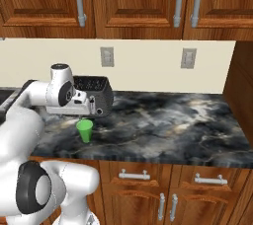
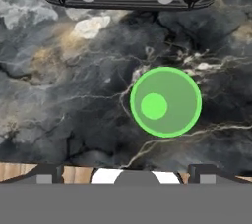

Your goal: Place the pitcher and cup on the dining counter for serving.

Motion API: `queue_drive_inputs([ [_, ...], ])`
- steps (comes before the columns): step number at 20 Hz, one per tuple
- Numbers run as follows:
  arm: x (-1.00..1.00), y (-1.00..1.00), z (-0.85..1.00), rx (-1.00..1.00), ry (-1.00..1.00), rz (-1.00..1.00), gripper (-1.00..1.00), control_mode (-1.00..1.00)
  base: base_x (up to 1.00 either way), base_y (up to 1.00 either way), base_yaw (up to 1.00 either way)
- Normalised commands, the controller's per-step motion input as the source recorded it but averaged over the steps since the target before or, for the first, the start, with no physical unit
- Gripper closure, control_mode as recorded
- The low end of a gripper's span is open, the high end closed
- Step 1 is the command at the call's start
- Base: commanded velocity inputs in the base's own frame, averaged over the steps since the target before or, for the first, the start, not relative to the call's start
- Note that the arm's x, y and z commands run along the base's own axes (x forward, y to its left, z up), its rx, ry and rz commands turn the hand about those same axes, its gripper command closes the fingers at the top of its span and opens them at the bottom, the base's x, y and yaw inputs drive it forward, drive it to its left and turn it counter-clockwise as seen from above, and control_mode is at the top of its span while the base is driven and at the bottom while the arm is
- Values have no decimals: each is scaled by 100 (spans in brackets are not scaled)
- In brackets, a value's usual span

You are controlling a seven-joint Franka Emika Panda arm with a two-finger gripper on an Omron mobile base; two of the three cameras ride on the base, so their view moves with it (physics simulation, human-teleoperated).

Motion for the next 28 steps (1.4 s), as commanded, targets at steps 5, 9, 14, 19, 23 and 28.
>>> queue_drive_inputs([
  [5, 36, 0, -52, -1, 0, -3, -100, -100, 0, 0, 0],
  [9, 15, 0, -60, -3, 0, -1, -100, -100, 0, 0, 0],
  [14, 0, 0, -47, -1, 0, 0, -100, -100, 0, 0, 0],
  [19, 3, 0, -29, 0, -1, 0, -100, -100, 0, 0, 0],
  [23, 8, 0, -26, 0, -4, 0, -100, -100, 0, 0, 0],
  [28, 9, 0, -24, 0, -4, 0, -100, -100, 0, 0, 0],
])
